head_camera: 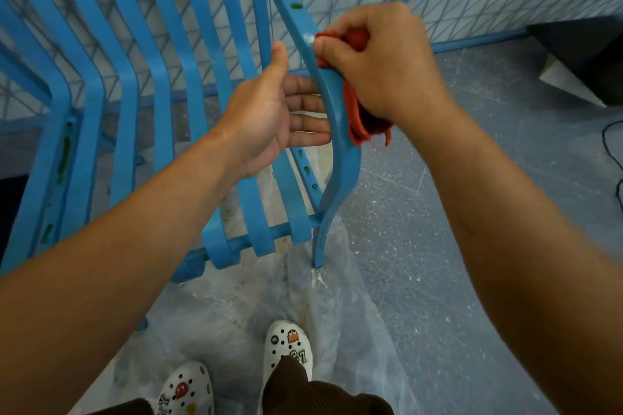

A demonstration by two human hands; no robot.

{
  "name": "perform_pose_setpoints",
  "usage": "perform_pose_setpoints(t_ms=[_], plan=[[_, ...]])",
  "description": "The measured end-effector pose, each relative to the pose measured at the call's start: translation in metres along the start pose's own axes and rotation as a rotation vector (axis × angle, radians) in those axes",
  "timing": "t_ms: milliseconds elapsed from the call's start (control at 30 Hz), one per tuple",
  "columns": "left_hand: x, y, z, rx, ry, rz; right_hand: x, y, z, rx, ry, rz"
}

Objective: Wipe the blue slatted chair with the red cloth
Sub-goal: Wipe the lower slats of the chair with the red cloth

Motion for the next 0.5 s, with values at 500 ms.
perform_pose_setpoints(t_ms=[500], plan=[[-0.015,0.015,-0.022,-0.053,-0.065,0.008,-0.028,0.135,0.053,0.083,-0.267,0.312]])
Point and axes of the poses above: each hand's wrist, its own y-axis away from the middle knuckle, its own x-axis out of the back of the hand, z = x × y, the point moved 2 cm from there along -y, towards the middle knuckle, and after that the axes turned 14 degrees about -y, right-handed, at the moved point
